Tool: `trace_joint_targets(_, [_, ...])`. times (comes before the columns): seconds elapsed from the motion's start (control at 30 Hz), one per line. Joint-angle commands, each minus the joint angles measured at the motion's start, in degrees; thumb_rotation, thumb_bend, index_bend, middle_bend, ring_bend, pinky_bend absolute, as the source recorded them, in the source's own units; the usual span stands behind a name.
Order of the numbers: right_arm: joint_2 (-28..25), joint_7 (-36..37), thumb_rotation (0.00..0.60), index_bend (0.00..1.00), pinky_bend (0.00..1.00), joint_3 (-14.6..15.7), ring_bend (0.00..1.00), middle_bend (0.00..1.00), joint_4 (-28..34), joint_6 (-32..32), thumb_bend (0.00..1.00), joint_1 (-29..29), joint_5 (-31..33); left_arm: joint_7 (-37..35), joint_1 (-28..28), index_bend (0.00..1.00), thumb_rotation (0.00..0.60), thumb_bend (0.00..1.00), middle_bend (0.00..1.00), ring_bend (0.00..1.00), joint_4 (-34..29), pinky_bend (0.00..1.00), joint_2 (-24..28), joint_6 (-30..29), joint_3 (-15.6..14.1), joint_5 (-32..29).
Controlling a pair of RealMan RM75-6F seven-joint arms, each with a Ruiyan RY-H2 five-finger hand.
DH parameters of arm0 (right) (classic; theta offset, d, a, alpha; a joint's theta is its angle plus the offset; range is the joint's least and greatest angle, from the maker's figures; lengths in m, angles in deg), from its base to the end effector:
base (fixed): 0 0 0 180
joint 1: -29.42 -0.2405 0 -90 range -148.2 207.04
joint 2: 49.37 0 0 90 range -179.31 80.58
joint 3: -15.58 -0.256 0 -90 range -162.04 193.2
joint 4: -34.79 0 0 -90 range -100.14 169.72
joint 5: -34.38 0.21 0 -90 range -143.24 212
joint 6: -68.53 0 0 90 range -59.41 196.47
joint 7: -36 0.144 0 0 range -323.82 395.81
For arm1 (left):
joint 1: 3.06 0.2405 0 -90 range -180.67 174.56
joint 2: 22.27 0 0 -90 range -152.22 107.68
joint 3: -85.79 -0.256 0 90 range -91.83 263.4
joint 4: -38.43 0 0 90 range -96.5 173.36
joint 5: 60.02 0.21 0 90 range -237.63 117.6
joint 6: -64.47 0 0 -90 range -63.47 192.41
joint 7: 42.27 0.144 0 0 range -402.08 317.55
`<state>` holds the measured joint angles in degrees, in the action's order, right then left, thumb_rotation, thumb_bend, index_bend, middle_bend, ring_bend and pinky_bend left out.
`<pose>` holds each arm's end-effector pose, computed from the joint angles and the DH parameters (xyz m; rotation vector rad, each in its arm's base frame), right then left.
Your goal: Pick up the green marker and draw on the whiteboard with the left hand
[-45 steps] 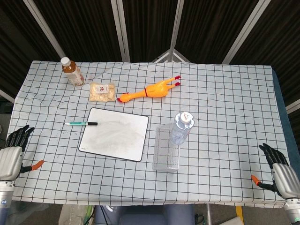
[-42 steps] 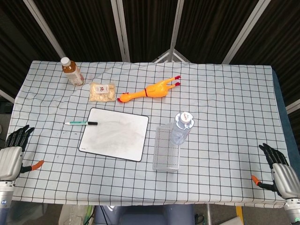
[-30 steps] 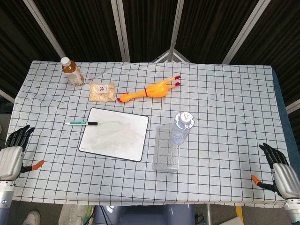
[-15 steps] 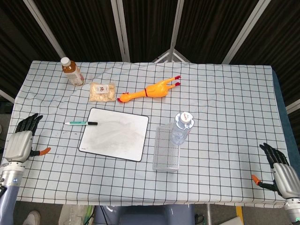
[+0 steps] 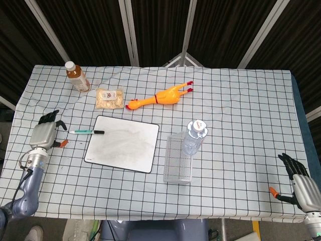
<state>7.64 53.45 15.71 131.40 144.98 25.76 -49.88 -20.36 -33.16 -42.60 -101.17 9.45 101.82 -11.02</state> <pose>-0.3262 -0.1599 0.1675 1.3153 -1.2788 0.9225 -0.2799 0.3496 0.0763 -1.4072 -1.0986 -0.6521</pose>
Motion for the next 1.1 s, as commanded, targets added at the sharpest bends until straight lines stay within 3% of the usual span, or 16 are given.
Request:
trace_joint_targets(0.03, [-0.06, 0.19, 0.600, 0.00, 0.00, -0.02, 0.00, 0.00, 0.05, -0.10, 0.27, -0.06, 0.01, 2.81, -3.09, 0.46, 0.600, 0.37, 0.01, 0.00, 3.90, 0.00, -3.08, 2.40, 0.32, -2.93])
trace_joint_targets(0.7, [-0.22, 1.46, 0.600, 0.00, 0.00, -0.09, 0.00, 0.00, -0.17, -0.35, 0.27, -0.09, 0.17, 6.72, -11.13, 0.46, 0.600, 0.41, 0.01, 0.00, 18.17, 0.00, -14.94, 7.16, -0.84, -5.79])
trace_joint_targets(1.1, [-0.14, 1.98, 0.600, 0.00, 0.00, -0.10, 0.00, 0.00, -0.35, -0.25, 0.27, 0.03, 0.24, 5.87, -12.78, 0.52, 0.600, 0.48, 0.02, 0.00, 23.27, 0.00, -18.13, 8.81, -1.08, -5.86])
